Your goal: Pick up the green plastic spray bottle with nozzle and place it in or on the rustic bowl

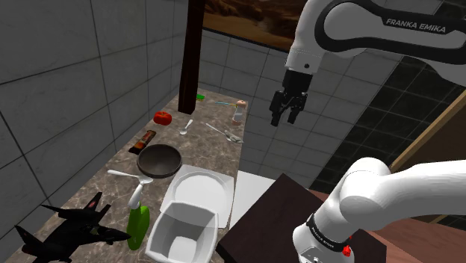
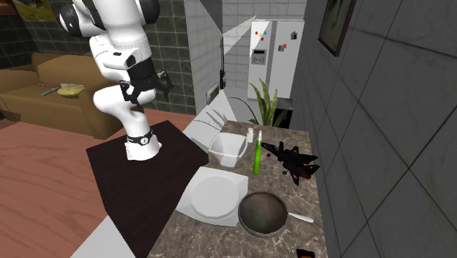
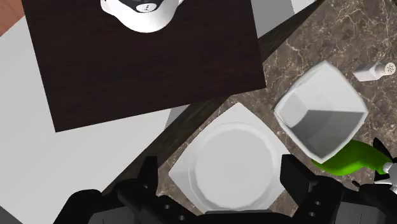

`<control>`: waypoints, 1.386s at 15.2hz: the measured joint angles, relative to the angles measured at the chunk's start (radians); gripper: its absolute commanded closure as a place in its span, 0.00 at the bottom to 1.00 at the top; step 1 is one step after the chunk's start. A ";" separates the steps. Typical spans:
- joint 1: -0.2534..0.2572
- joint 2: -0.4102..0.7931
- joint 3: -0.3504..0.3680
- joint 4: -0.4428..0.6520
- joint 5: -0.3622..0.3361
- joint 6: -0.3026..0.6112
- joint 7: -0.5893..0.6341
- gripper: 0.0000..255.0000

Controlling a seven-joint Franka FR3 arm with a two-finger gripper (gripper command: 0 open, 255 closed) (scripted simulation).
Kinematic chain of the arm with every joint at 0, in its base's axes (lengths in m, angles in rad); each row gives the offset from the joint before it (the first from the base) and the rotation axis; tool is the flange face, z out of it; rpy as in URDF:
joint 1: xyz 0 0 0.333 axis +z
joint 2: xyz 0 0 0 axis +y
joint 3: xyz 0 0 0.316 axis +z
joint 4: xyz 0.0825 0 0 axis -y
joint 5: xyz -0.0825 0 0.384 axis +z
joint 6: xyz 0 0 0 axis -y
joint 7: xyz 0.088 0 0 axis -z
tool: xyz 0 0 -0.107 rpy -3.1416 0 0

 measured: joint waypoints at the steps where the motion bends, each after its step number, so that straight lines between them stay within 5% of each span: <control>1: 0.000 0.000 0.000 0.000 0.000 0.000 0.000 0.00; 7: 0.019 0.078 0.088 -0.045 0.097 0.100 0.147 0.00; 21: 0.075 0.504 0.297 0.035 0.309 0.425 0.513 0.00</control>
